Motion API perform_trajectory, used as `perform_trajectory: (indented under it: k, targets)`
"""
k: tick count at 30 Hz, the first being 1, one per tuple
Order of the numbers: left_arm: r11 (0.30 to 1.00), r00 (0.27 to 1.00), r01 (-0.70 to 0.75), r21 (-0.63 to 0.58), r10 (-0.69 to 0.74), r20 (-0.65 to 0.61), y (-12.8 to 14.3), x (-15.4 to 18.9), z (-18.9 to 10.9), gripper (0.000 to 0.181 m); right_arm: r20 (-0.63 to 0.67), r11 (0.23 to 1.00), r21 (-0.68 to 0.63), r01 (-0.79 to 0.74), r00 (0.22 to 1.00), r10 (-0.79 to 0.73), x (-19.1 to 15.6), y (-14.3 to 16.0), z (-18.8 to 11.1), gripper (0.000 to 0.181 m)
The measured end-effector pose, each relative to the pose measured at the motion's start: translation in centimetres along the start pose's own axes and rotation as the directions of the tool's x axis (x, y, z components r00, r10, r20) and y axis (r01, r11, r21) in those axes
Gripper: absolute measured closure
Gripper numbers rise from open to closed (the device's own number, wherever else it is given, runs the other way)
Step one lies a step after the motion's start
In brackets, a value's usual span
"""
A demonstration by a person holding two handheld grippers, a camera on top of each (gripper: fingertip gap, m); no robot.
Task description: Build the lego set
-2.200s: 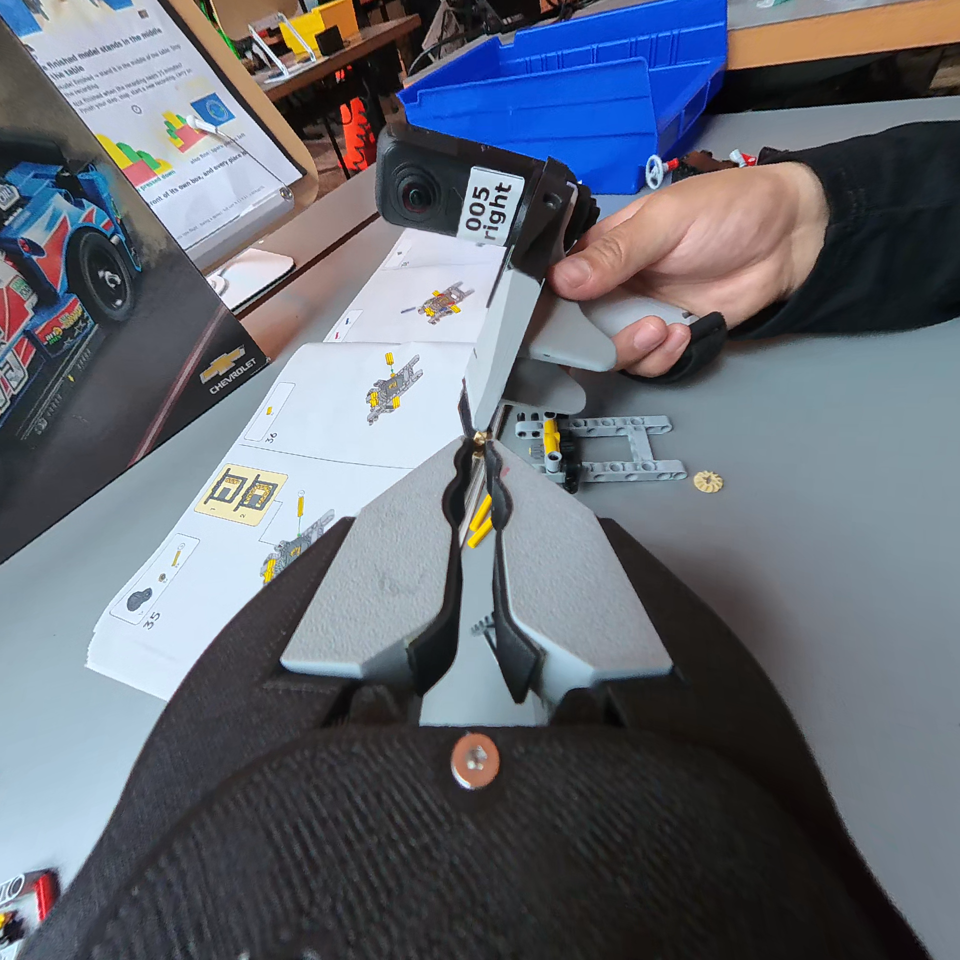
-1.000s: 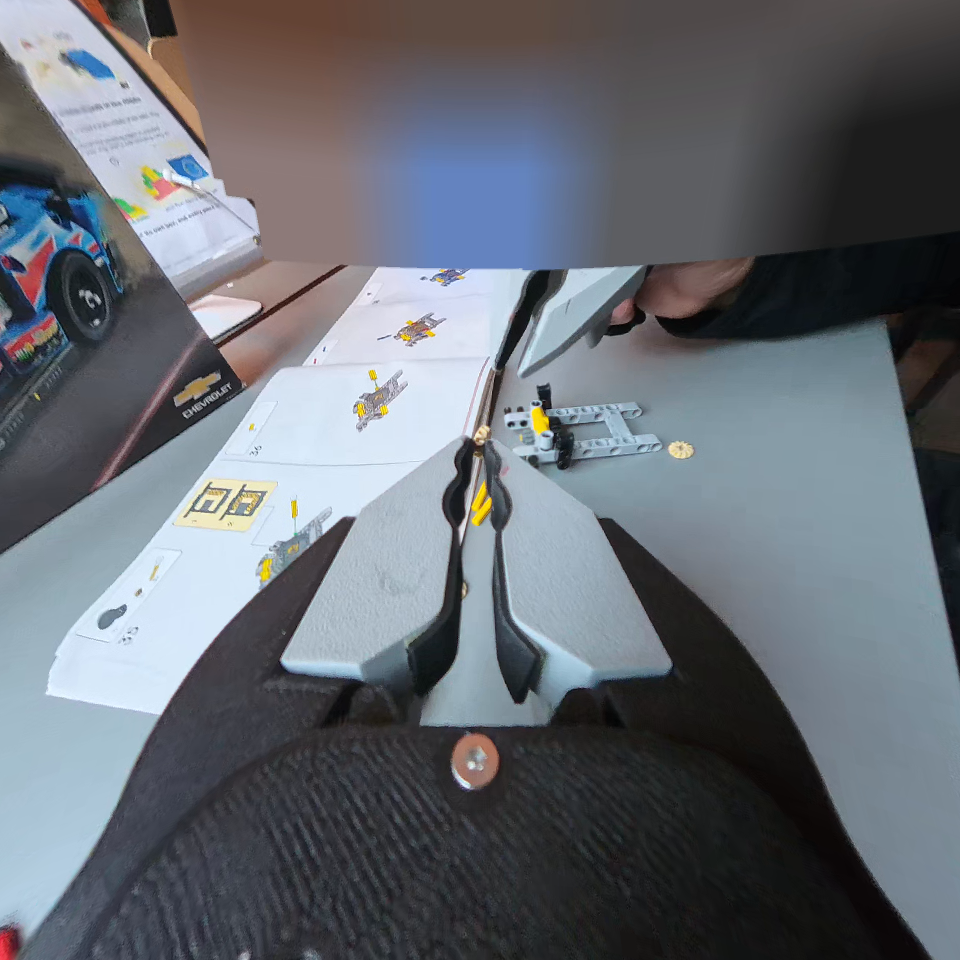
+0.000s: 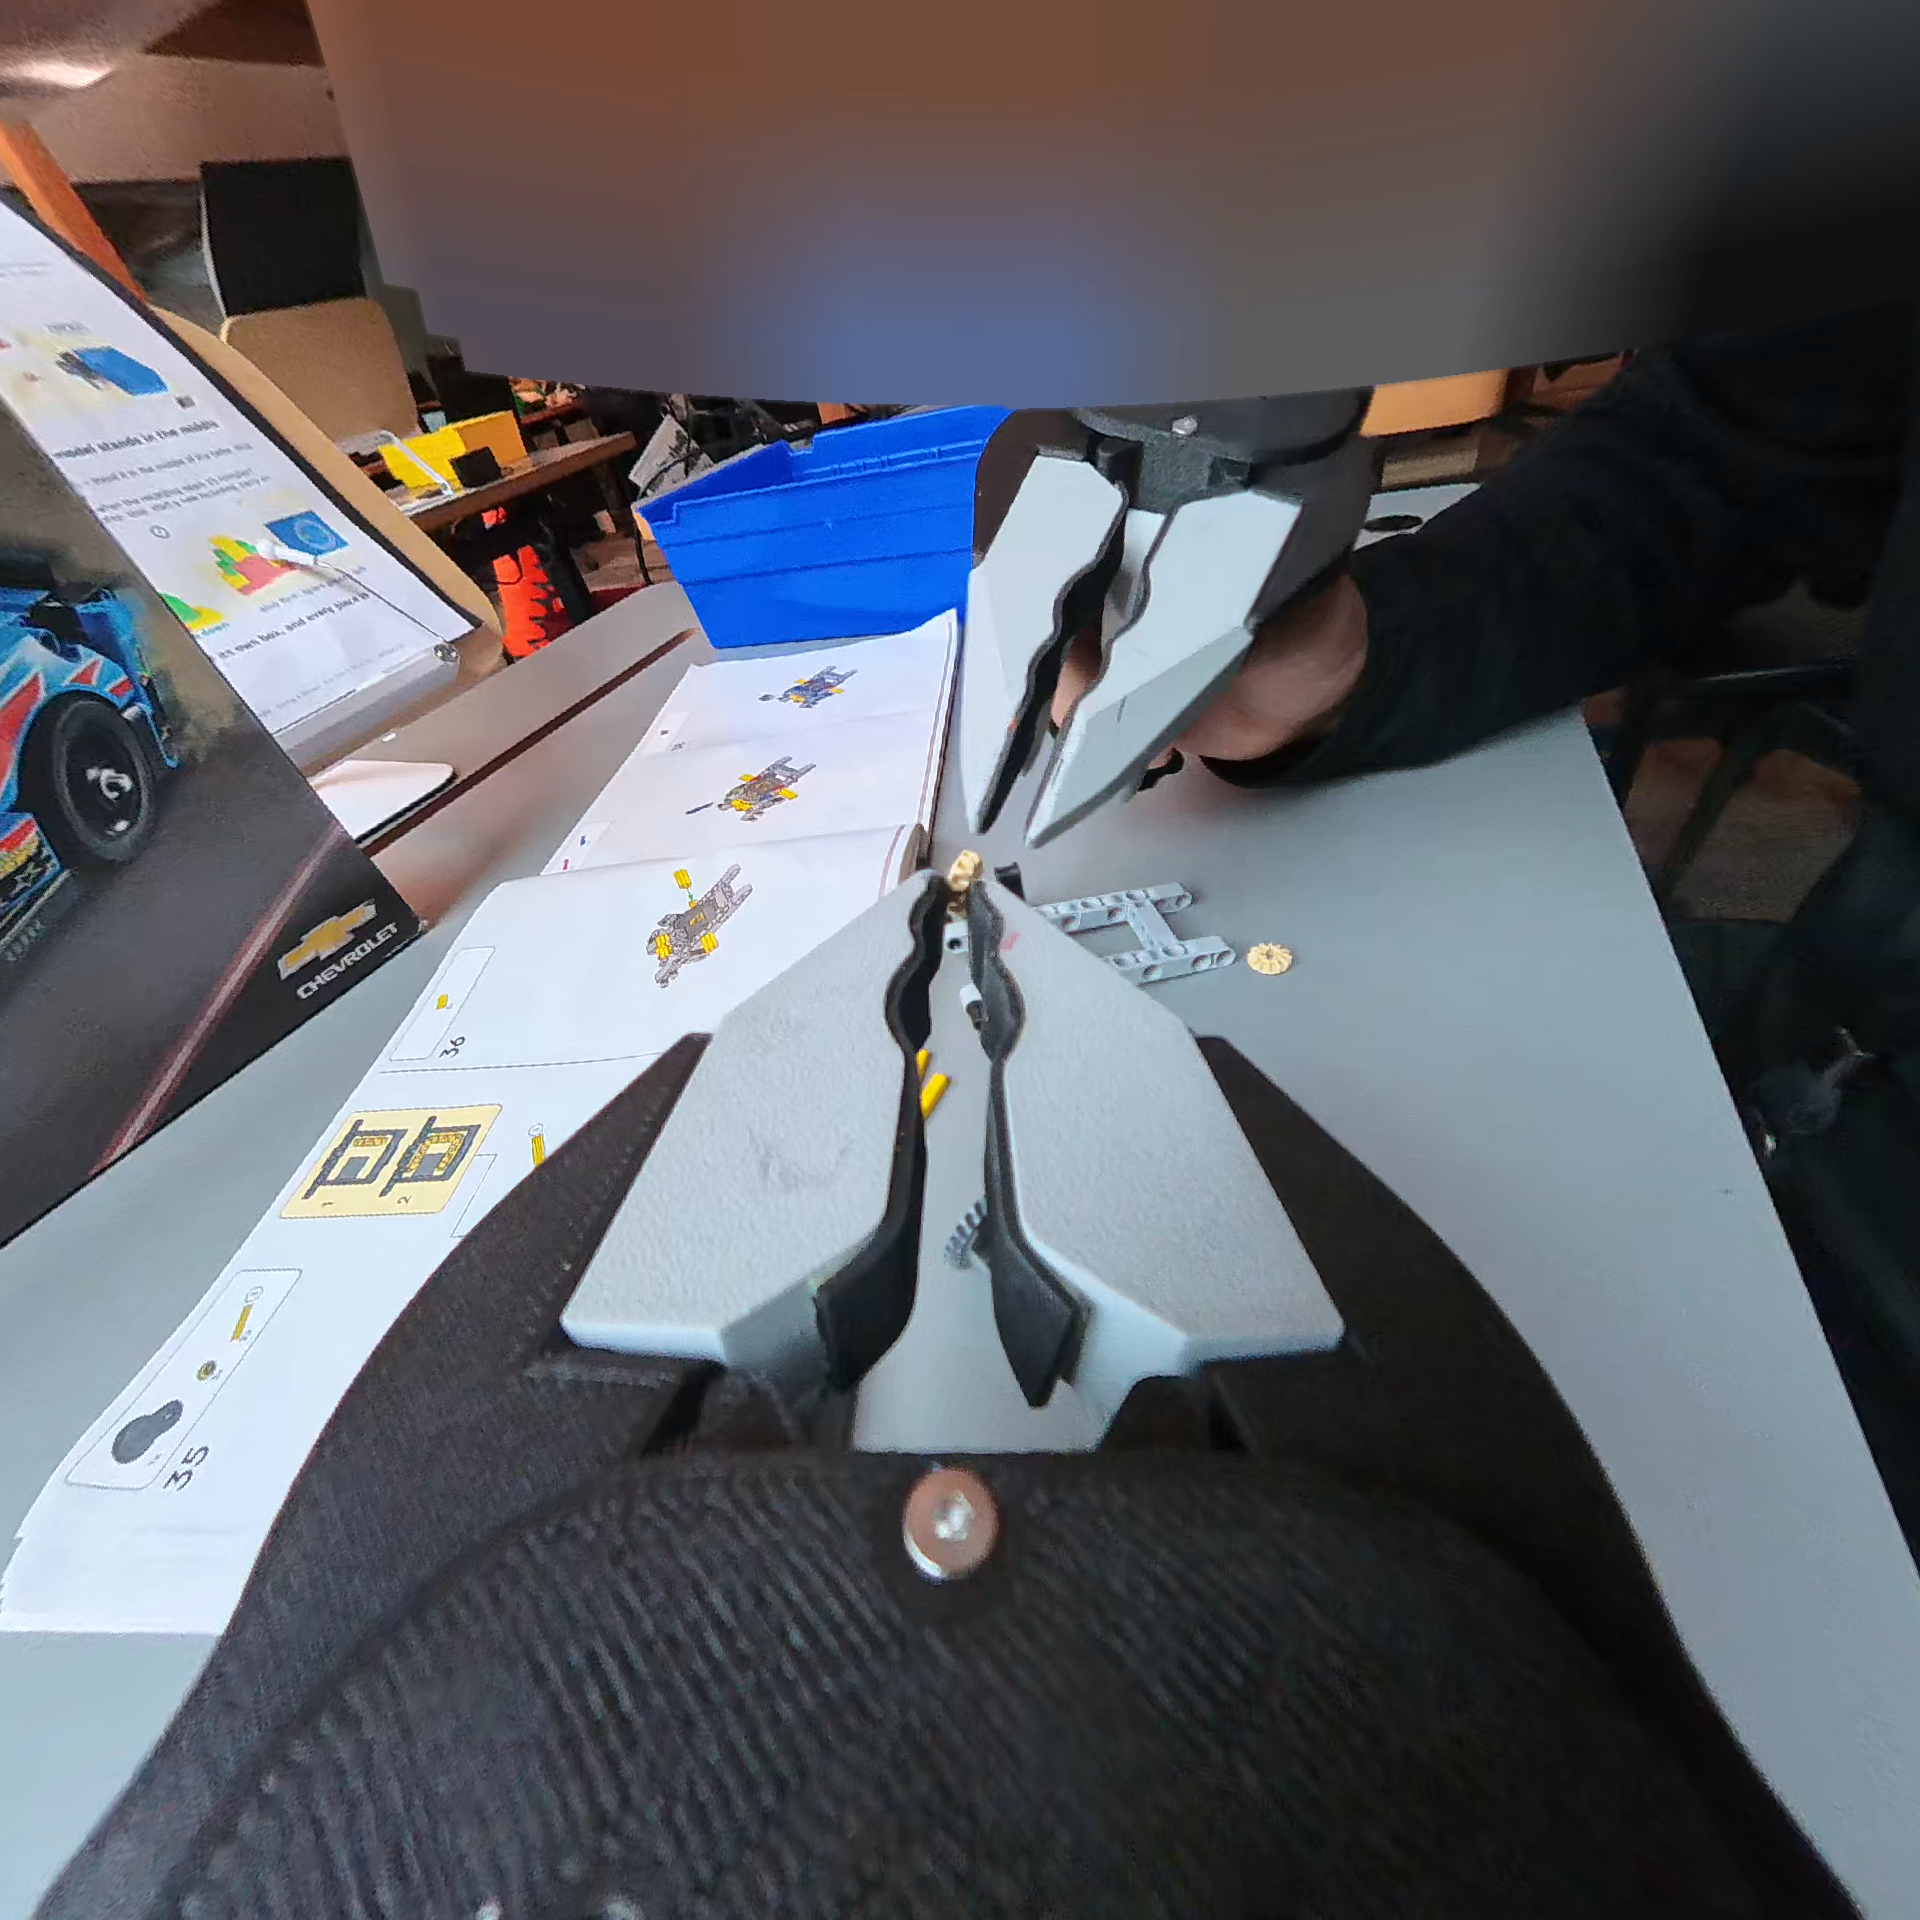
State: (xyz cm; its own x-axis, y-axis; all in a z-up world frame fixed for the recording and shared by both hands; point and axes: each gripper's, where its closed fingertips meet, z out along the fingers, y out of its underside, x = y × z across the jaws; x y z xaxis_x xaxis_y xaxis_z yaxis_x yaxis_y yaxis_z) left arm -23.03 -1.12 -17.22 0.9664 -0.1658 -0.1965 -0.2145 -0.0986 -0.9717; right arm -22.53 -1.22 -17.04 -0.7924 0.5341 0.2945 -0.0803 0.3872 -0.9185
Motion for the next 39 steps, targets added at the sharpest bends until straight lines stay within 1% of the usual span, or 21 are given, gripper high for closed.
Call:
perform_trajectory:
  k: [5, 13, 22, 26, 29, 36, 39]
  targets:
    - [0.998, 0.998, -0.056, -0.008, 0.056, -0.014, 0.00, 0.76, 0.28, 0.180, -0.022, 0.998, -0.031, 0.059, 0.998, -0.060, -0.11, 0.27, 0.21, 0.179]
    - [0.999, 0.998, -0.052, -0.015, 0.051, -0.020, 0.12, 0.89, 0.47, 0.180, -0.014, 0.996, -0.038, 0.081, 0.997, -0.082, -0.46, 0.35, 0.40, 0.181]
    - [0.999, 0.999, -0.031, -0.029, 0.030, -0.011, 0.42, 0.64, 0.60, 0.180, -0.038, 0.994, -0.061, 0.087, 0.995, -0.089, -0.24, 0.58, 0.51, 0.181]
    - [0.999, 1.000, -0.014, -0.039, 0.013, -0.018, 0.54, 0.63, 0.63, 0.180, -0.064, 0.990, -0.068, 0.125, 0.990, -0.130, -0.19, 0.57, 0.53, 0.181]
    - [0.999, 0.999, -0.031, -0.040, 0.031, -0.007, 0.54, 0.60, 0.63, 0.180, -0.078, 0.986, -0.076, 0.146, 0.985, -0.152, -0.15, 0.57, 0.52, 0.181]
    - [0.998, 0.999, -0.033, -0.056, 0.033, 0.003, 0.78, 0.46, 0.64, 0.180, -0.096, 0.989, -0.066, 0.134, 0.985, -0.140, 0.23, 0.49, 0.32, 0.181]
    - [0.997, 0.999, -0.041, -0.061, 0.041, 0.002, 0.84, 0.55, 0.72, 0.180, -0.081, 0.991, -0.057, 0.125, 0.988, -0.129, 0.13, 0.46, 0.27, 0.181]
